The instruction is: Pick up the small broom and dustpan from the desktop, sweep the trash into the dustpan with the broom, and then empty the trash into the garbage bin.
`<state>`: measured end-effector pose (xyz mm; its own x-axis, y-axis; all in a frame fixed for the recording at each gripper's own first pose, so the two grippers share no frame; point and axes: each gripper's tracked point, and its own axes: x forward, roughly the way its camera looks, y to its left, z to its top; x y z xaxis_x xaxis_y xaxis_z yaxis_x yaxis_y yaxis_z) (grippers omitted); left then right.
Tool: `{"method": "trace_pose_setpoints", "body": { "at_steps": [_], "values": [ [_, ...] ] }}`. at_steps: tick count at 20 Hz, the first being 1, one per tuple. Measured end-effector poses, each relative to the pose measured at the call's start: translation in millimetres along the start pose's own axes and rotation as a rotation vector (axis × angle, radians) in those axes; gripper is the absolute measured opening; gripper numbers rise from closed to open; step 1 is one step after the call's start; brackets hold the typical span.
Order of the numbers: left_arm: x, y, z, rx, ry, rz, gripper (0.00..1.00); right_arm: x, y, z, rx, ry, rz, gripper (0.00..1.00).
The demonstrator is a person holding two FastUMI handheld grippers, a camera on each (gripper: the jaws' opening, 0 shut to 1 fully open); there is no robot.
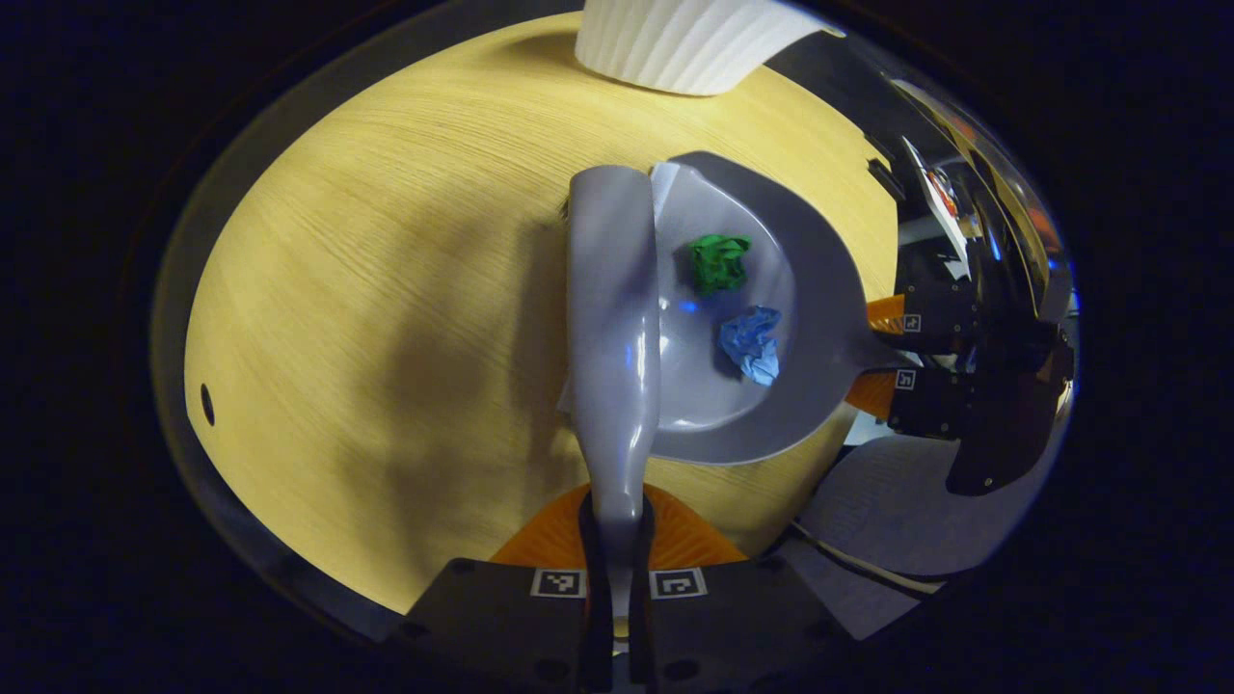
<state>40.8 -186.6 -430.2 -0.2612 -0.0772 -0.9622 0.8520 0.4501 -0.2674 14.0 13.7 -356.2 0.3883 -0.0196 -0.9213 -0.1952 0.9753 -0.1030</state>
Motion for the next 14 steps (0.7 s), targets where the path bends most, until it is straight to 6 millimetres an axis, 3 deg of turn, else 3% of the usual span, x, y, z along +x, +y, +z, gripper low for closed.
{"method": "trace_pose_setpoints", "body": {
  "at_steps": [2, 6, 11, 14],
  "values": [
    [-12.4, 18.3, -7.7, -0.053, -0.043, 0.037, 0.1, -0.3, 0.4, 0.0, 0.009, -0.003, 0.006, 0.24],
    [-37.7, 52.8, -46.4, -0.176, -0.117, 0.129, 0.1, -1.3, 0.5, 1.9, 0.027, -0.019, 0.014, 0.24],
    [-51.4, 71.4, -105.6, -0.336, -0.157, 0.138, 0.1, 0.2, 0.0, 1.9, 0.007, -0.055, 0.005, 0.24],
    [-57.1, 90.4, -121.6, -0.392, -0.178, 0.163, 0.1, -1.7, -4.8, 4.7, -0.04, -0.077, 0.002, 0.24]
  ]
}}
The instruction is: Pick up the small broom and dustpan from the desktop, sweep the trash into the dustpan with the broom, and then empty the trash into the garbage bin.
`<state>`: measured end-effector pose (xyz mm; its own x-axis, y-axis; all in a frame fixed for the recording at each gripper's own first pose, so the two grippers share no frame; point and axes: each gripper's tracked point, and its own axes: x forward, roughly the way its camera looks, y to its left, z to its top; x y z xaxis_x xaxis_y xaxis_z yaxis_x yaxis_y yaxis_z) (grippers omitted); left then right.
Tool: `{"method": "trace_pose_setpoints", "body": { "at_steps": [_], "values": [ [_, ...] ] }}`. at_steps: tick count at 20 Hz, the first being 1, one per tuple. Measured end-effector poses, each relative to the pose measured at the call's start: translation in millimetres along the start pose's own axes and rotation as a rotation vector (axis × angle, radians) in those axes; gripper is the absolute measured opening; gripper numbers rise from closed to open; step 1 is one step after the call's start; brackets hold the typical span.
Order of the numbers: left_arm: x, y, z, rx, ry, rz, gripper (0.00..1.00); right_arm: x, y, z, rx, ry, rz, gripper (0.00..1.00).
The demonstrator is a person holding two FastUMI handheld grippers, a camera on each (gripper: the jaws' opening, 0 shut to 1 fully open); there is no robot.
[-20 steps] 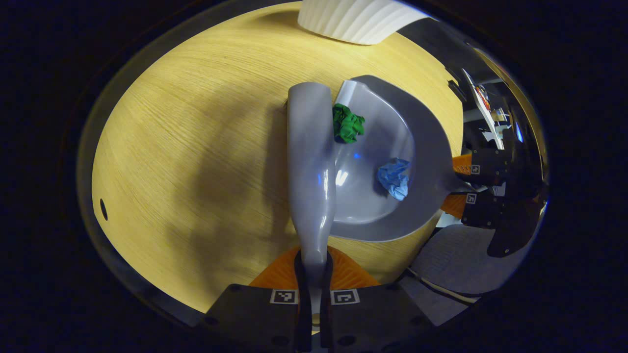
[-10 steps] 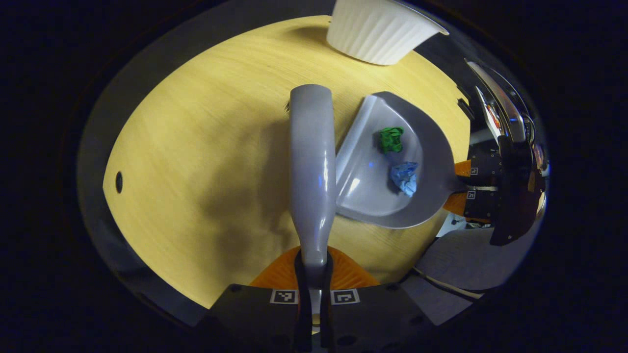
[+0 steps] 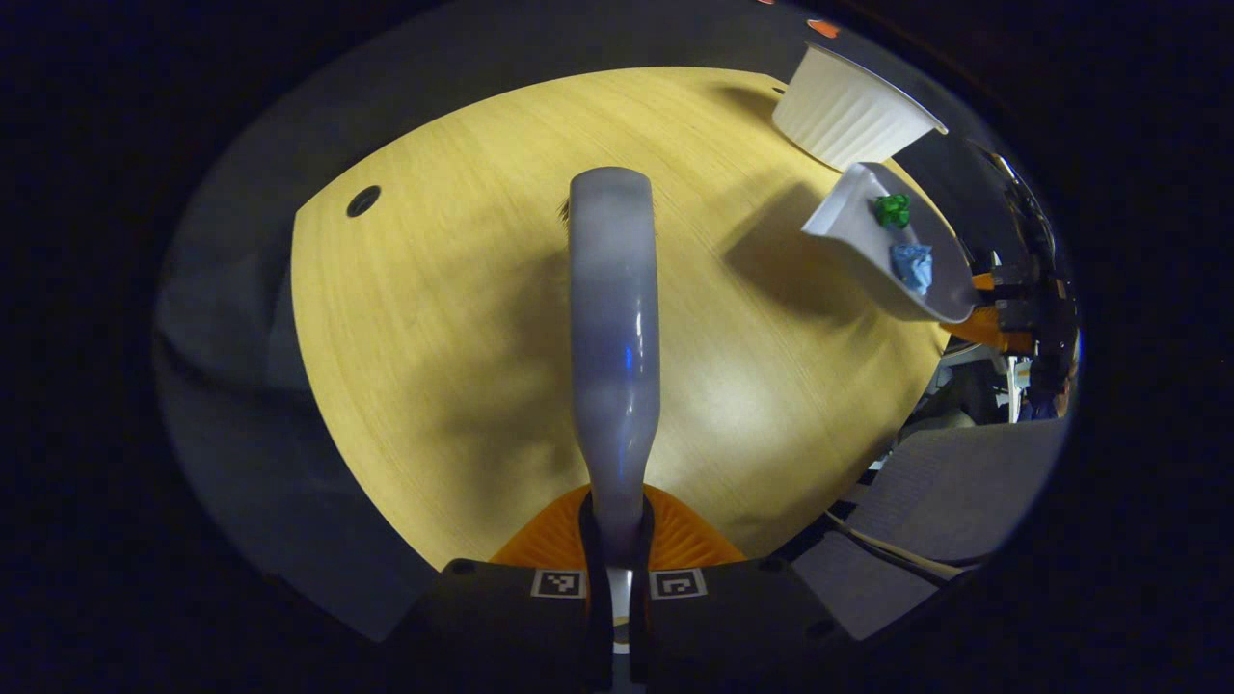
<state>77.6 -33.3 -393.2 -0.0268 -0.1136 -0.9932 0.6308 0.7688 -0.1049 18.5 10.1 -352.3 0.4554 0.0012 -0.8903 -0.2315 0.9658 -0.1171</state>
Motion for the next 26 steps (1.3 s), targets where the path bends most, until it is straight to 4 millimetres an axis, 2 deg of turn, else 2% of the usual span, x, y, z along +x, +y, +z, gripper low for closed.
{"method": "trace_pose_setpoints", "body": {
  "at_steps": [2, 3, 4, 5, 12, 15, 17, 20, 22, 24, 26],
  "values": [
    [-1.1, 11.8, 6.0, -0.029, -0.022, 0.007, 0.1, -2.5, -1.5, 3.6, -0.024, -0.021, -0.007, 0.24],
    [2.3, 7.9, -3.6, -0.037, -0.032, 0.01, 0.1, -2.8, -2.6, 3.8, -0.031, -0.036, -0.014, 0.24],
    [0.3, 6.5, 2.1, -0.043, -0.042, 0.011, 0.1, -3.5, -4.1, 3.9, -0.041, -0.052, -0.023, 0.24],
    [-4.5, 3.9, -0.9, -0.048, -0.047, 0.01, 0.1, -1.5, -5.0, 4.0, -0.052, -0.067, -0.033, 0.24],
    [-1.4, 5.9, 1.4, -0.064, -0.066, 0.007, 0.1, 7.5, -3.7, 5.0, 0.008, -0.154, -0.045, 0.24],
    [-2.8, 4.2, -0.1, -0.064, -0.069, 0.006, 0.1, 3.8, -10.2, 15.1, 0.024, -0.169, -0.084, 0.24],
    [-1.9, 4.5, -2.6, -0.065, -0.069, 0.001, 0.1, -1.8, -23.9, 25.8, 0.013, -0.163, -0.175, 0.24],
    [-3.7, 5.2, -4.5, -0.06, -0.065, 0.005, 0.1, -5.2, -50.2, 27.7, -0.038, -0.113, -0.366, 0.24],
    [-4.9, 3.5, -4.7, -0.059, -0.061, 0.018, 0.1, -16.1, -55.9, 26.5, -0.081, -0.076, -0.484, 0.24],
    [-9.1, 1.1, -6.7, -0.062, -0.056, 0.025, 0.1, -35.9, -61.8, 32.0, -0.164, -0.038, -0.619, 0.24],
    [-9.3, 0.6, -7.7, -0.064, -0.049, 0.03, 0.1, -42.0, -60.4, 34.0, -0.244, 0.009, -0.716, 0.24]
  ]
}}
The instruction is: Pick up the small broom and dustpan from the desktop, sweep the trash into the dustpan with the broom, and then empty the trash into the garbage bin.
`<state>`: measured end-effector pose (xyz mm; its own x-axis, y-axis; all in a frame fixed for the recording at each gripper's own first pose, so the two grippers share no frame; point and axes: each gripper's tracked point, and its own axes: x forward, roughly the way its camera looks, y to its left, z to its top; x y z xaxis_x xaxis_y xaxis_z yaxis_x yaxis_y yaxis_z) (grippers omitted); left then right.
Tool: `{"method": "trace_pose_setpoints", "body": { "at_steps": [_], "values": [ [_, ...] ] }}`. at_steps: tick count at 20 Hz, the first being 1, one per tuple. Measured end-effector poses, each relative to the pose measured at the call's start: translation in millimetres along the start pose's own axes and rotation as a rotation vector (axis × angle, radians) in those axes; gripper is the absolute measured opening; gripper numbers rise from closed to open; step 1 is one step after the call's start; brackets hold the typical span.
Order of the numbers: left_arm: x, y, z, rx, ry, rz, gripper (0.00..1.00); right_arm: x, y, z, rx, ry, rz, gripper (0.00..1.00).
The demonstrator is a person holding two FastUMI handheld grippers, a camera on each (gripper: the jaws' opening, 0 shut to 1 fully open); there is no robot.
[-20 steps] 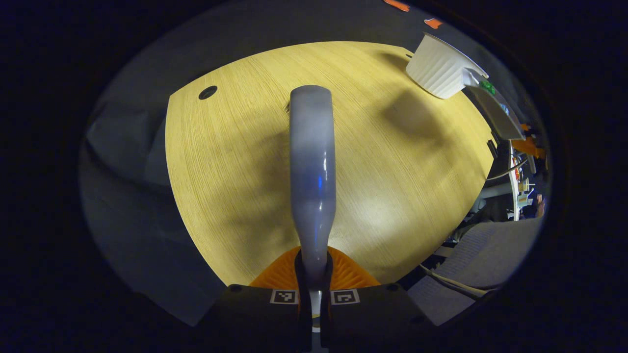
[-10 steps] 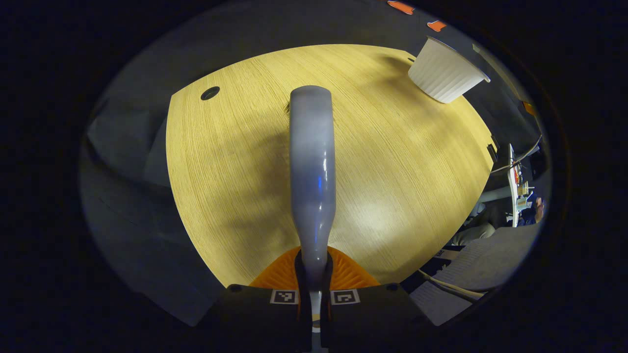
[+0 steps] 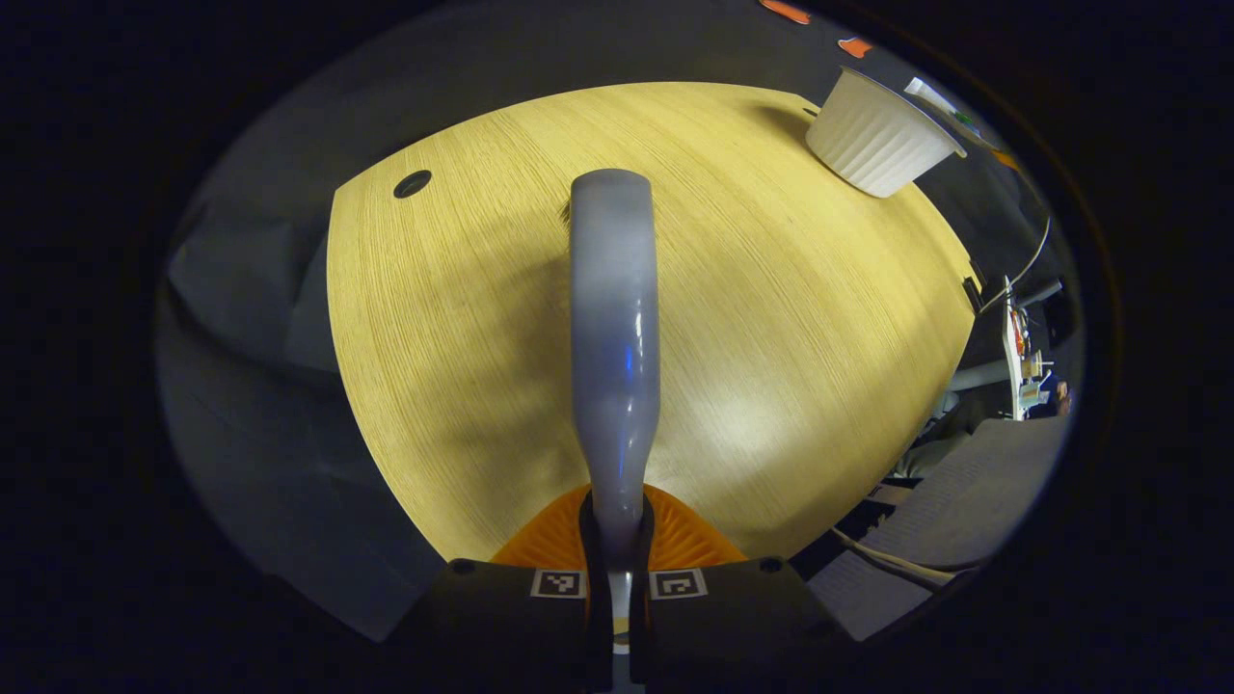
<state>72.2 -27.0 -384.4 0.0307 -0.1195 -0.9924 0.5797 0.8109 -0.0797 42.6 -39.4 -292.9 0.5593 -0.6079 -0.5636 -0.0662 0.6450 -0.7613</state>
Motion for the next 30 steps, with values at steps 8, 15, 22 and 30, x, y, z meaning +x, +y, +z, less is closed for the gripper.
{"method": "trace_pose_setpoints", "body": {
  "at_steps": [8, 15, 22, 30],
  "values": [
    [-1.3, 2.6, -1.2, 0.018, 0.003, 0.027, 0.1, -41.2, 16.4, -12.1, -0.311, 0.08, -0.193, 0.24],
    [0.1, -3.3, -1.3, -0.016, -0.007, 0.026, 0.1, -42.2, 13.5, -15.6, -0.218, 0.063, -0.141, 0.24],
    [-0.4, -11.6, -0.5, -0.07, -0.036, 0.02, 0.1, -48.4, 50.6, -18.0, -0.068, 0.046, -0.011, 0.24],
    [-9.2, -27.5, 8.6, -0.229, -0.119, 0.048, 0.1, -149.4, 140.4, 9.1, 0.178, -0.174, 0.321, 0.24]
  ]
}}
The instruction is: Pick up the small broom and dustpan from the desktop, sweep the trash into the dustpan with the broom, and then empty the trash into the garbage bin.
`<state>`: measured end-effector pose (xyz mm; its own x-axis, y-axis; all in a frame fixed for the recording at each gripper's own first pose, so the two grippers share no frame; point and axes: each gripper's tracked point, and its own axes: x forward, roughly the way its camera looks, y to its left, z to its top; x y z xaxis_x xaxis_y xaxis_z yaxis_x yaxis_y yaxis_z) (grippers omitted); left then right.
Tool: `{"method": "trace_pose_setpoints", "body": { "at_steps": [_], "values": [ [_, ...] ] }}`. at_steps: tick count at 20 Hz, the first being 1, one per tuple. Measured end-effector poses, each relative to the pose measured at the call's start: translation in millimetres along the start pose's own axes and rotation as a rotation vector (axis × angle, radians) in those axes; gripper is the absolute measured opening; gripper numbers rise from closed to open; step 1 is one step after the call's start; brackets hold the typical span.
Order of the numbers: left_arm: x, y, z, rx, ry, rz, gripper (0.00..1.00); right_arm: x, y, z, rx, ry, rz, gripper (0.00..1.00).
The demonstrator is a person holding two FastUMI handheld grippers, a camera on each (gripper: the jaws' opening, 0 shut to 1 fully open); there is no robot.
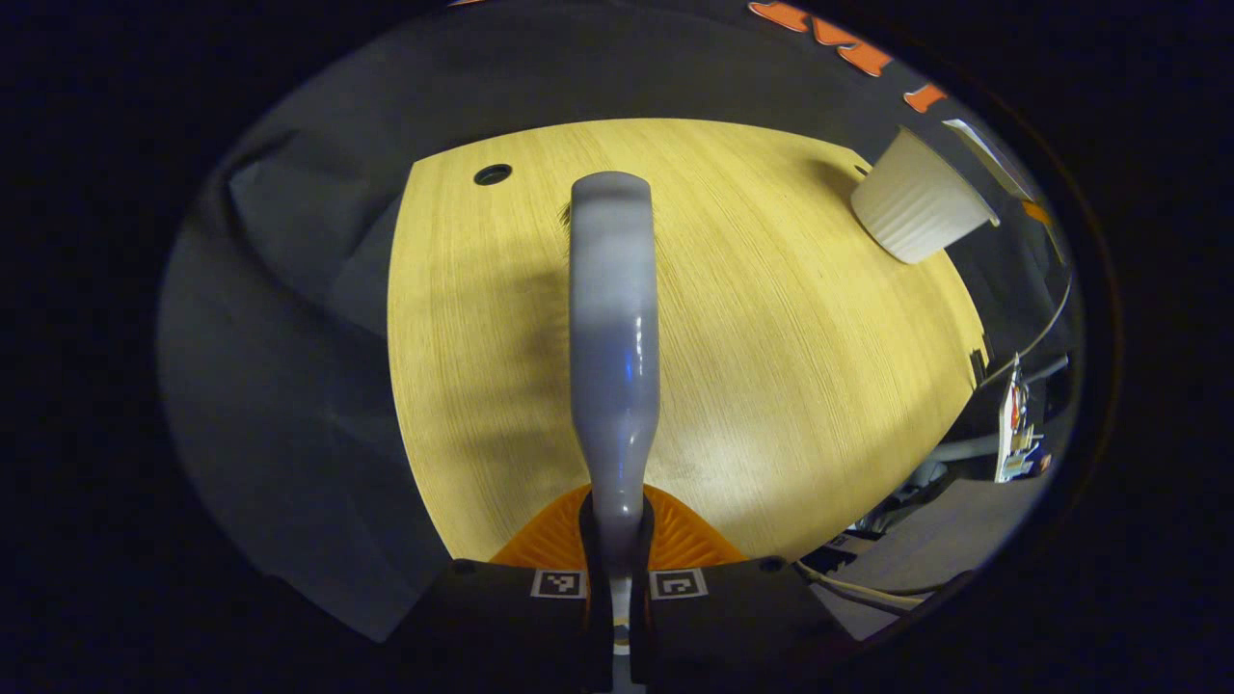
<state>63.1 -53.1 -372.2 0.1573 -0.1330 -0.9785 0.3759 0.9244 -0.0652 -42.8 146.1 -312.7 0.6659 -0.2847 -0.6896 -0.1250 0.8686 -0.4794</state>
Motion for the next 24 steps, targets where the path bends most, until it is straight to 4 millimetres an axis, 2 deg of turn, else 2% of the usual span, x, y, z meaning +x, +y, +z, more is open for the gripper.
{"method": "trace_pose_setpoints", "body": {
  "at_steps": [2, 6, 11, 13, 17, 19, 22, 24],
  "values": [
    [0.6, -2.7, -0.5, -0.012, -0.015, 0.001, 0.1, -7.6, 42.7, -7.0, 0.021, -0.015, 0.088, 0.24],
    [5.4, -2.8, -1.9, -0.032, -0.03, -0.016, 0.1, -6.0, 118.0, -26.5, 0.037, -0.009, 0.208, 0.24],
    [7.3, -6.3, -0.4, -0.062, -0.004, 0.004, 0.1, -2.8, 222.4, -48.0, 0.022, -0.013, 0.363, 0.24],
    [9.4, -7.8, 2.3, -0.091, -0.004, 0.018, 0.1, 11.1, 249.6, -63.4, 0.036, 0.021, 0.389, 0.24],
    [18.5, -13.9, 2.5, -0.164, 0.002, 0.027, 0.1, 41.1, 305.1, -107.3, 0.124, 0.138, 0.445, 0.24],
    [20.6, -13.9, 2.9, -0.182, 0.004, 0.05, 0.1, 60.9, 321.9, -129.9, 0.167, 0.195, 0.434, 0.24],
    [25.0, -13.4, 3.3, -0.206, 0.014, 0.071, 0.1, 76.4, 313.7, -158.9, 0.237, 0.263, 0.39, 0.24],
    [27.8, -12.0, 3.6, -0.197, 0.019, 0.084, 0.1, 86.8, 309.2, -168.7, 0.257, 0.285, 0.353, 0.24]
  ]
}}
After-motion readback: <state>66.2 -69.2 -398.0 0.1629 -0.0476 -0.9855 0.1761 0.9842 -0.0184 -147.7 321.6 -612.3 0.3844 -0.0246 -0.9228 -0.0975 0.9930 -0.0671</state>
